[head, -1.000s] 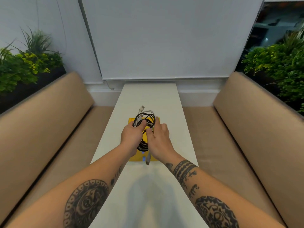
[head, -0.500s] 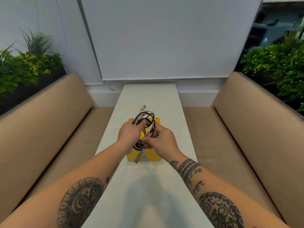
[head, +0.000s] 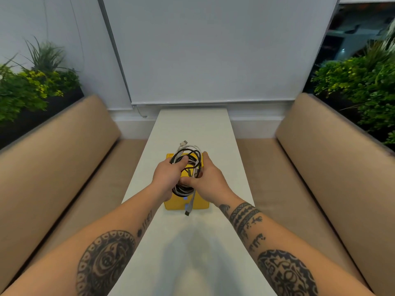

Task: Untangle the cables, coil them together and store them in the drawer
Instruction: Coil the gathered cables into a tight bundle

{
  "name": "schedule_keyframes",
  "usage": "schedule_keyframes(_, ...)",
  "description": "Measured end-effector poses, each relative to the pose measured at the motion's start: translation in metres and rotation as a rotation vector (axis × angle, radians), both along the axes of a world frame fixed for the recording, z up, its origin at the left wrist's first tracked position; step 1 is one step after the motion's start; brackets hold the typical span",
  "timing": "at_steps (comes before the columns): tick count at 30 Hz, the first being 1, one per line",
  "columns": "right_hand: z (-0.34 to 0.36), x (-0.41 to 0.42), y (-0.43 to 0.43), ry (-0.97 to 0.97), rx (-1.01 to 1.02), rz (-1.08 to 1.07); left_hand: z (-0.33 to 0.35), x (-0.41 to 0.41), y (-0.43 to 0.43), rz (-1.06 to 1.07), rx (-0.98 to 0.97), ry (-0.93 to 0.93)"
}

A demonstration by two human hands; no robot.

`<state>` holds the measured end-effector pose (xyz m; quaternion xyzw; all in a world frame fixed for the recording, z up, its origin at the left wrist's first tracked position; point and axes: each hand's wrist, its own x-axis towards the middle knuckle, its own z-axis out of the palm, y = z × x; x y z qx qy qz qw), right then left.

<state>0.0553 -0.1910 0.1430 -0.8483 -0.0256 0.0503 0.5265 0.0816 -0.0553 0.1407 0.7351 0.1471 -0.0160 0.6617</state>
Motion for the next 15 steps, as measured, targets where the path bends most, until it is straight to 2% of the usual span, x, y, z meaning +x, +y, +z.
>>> schedule_keyframes(3,0.004,0.001,-0.008,0.01,0.069,0.012,0.0,0.001,0.007,0.012,0.017,0.011)
schedule_keyframes(9,-0.004,0.008,-0.015,-0.028,0.006,-0.121,0.0,0.002,0.012,-0.08,0.049,0.01)
schedule_keyframes(15,-0.004,0.016,-0.014,0.04,-0.301,-0.035,-0.004,-0.006,0.008,-0.196,0.106,-0.011)
